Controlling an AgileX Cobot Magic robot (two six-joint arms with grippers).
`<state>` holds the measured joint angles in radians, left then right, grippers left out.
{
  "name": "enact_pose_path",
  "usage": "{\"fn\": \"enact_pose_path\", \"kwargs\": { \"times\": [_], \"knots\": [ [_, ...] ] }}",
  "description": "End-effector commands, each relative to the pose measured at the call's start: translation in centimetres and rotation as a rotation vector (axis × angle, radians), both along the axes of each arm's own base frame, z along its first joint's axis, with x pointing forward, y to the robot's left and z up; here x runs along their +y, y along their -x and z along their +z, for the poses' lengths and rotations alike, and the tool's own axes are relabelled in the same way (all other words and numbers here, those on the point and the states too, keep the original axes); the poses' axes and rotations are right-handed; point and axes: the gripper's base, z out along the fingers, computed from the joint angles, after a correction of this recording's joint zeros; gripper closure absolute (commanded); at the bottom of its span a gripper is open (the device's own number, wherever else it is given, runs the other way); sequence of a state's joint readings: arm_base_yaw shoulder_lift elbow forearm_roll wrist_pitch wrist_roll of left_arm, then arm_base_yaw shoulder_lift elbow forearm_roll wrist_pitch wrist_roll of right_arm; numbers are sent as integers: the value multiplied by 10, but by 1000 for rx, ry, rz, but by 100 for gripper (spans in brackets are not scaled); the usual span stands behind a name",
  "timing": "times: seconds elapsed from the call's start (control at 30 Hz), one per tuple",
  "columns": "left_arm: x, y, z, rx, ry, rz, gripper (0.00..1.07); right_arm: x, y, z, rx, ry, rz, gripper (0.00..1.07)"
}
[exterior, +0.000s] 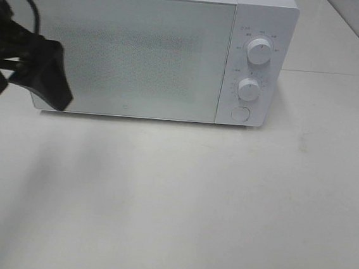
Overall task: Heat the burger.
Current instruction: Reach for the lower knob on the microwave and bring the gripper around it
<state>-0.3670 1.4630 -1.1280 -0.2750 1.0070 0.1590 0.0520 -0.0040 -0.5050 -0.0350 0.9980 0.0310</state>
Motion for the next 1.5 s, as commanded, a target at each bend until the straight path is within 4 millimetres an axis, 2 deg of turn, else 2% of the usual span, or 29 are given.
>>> {"fn": "enact_pose_path", "kwargs": {
  "times": [0.03,0.07,0.13,0.17,0.2,0.23,0.3,0.33,0.37,0.43,0.47,0.5,0.57,0.6,0.63,0.67,0.73,0.77,0.8,0.83,0.9,0.97,1.1,1.17,1.37,1.5],
  "knots": [
    [23,6,4,3,-2,61,6,0,3,-1,-30,6,-2,32],
    [41,11,8,-9,-4,119,6,0,3,-1,-30,6,-2,32],
    [48,14,10,-17,-2,143,6,0,3,-1,-30,6,-2,32],
    [63,23,14,-36,-4,191,6,0,3,-1,-30,6,-2,32],
    [63,23,14,-36,-4,191,6,0,3,-1,-30,6,-2,32],
    [78,33,17,-57,-12,239,6,0,3,-1,-30,6,-2,32],
    [84,37,17,-62,-16,263,6,0,3,-1,-30,6,-2,32],
    [96,49,17,-75,-23,308,6,0,3,-1,-30,6,-2,32],
    [96,49,17,-75,-23,308,6,0,3,-1,-30,6,-2,32],
    [106,65,14,-78,-32,355,6,0,3,-1,-30,6,-2,32],
    [106,65,14,-78,-32,355,6,0,3,-1,-30,6,-2,32],
    [110,77,13,-92,-30,379,6,0,3,-1,-30,6,-2,32],
    [111,83,12,-99,-31,384,6,0,3,-1,-30,6,-2,32],
    [111,94,9,-114,-40,386,6,0,3,-1,-30,6,-2,32],
    [111,94,9,-114,-40,386,6,0,3,-1,-30,6,-2,32],
    [112,106,3,-126,-47,391,6,0,3,-1,-30,6,-2,32],
    [113,111,0,-128,-53,402,6,0,3,-1,-30,6,-2,32],
    [114,123,-5,-145,-63,428,6,0,3,-1,-30,6,-2,32],
    [114,123,-5,-145,-63,428,6,0,3,-1,-30,6,-2,32],
    [116,134,-10,-161,-77,451,6,0,3,-1,-30,6,-2,32],
    [116,139,-12,-168,-82,458,6,0,3,-1,-30,6,-2,32],
    [117,153,-17,-201,-79,477,6,0,3,-1,-30,6,-2,32],
    [116,166,-16,-259,-62,491,6,0,3,-1,-30,6,-2,32],
    [115,183,-14,-294,-52,487,6,0,3,-1,-30,6,-2,32],
    [115,199,-14,-348,-40,491,6,0,3,-1,-30,6,-2,32],
    [115,218,-8,-473,-23,492,6,0,3,-1,-30,6,-2,32]
  ]
}}
